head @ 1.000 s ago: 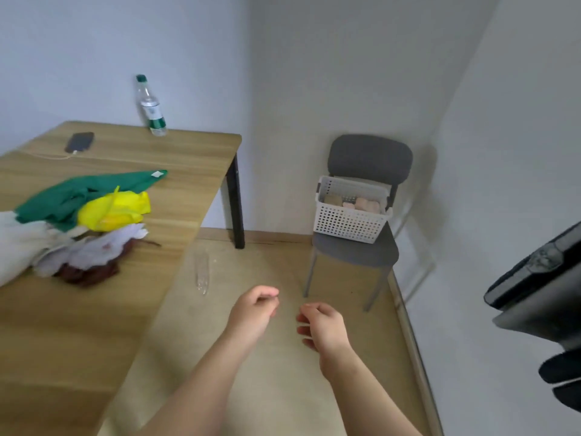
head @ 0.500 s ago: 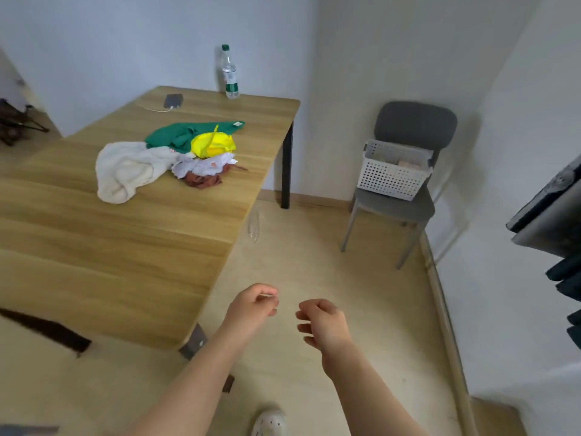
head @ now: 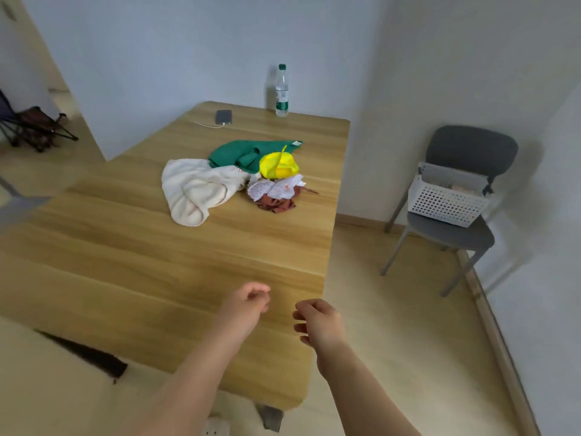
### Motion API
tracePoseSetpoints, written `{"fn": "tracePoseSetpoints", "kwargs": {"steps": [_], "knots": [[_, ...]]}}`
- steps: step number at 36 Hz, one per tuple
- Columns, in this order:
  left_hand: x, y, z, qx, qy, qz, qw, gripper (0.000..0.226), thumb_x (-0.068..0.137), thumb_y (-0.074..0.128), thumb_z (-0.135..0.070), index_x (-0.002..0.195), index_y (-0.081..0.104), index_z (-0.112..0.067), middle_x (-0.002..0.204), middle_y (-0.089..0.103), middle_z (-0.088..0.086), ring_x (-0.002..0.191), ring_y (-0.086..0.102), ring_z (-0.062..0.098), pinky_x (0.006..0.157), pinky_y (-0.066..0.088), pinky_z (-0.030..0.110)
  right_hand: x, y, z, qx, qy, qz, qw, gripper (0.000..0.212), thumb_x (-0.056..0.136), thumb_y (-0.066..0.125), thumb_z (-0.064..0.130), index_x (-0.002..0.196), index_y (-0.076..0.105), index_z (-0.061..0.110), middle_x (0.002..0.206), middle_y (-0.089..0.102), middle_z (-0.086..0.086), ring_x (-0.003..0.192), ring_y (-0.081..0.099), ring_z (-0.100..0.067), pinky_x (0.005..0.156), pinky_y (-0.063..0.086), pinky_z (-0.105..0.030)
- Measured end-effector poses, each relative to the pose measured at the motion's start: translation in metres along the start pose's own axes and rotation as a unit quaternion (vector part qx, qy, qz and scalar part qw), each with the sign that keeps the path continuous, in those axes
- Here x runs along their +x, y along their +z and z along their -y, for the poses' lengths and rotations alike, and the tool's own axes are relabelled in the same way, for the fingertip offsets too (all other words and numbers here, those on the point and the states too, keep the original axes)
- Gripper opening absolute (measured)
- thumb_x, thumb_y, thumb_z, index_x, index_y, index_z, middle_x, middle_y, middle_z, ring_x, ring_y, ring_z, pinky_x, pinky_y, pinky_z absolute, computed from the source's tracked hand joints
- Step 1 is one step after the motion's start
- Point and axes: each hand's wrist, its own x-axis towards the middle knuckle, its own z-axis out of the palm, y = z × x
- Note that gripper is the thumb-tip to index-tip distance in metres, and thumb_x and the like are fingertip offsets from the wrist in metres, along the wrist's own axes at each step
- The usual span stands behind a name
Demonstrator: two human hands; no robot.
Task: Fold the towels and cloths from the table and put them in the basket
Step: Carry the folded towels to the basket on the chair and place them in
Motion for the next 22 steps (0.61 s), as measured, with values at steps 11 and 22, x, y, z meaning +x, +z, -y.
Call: {"fn": "tracePoseSetpoints", "kwargs": {"steps": [11, 22], "knots": [[0.096, -0.108, 0.005, 0.092, 0.009, 0.029, 0.995, 0.017, 0.093, 0.050, -0.020, 0.091, 0.059, -0.034, 0.101, 0.061, -0.007, 0.098, 0.057, 0.014, 0.091, 0.049, 0.036, 0.045, 0.132, 0.031, 0.013, 0.034, -0.034, 0.999, 0.013, 0.091, 0.052, 0.015, 0.080, 0.058, 0.016, 0.082, 0.060, -0.001, 0.070, 0.053, -0.017, 0.057, 0.038, -0.022], [0.135, -0.146, 0.009, 0.105, 0.030, 0.015, 0.994, 0.026, 0.093, 0.049, -0.020, 0.117, 0.052, -0.028, 0.102, 0.063, -0.004, 0.085, 0.063, 0.013, 0.066, 0.049, 0.023, 0.072, 0.167, 0.034, -0.017, 0.031, -0.046, 0.998, 0.013, 0.089, 0.051, 0.014, 0.078, 0.058, 0.016, 0.072, 0.058, 0.000, 0.064, 0.050, -0.016, 0.055, 0.037, -0.024]]}}
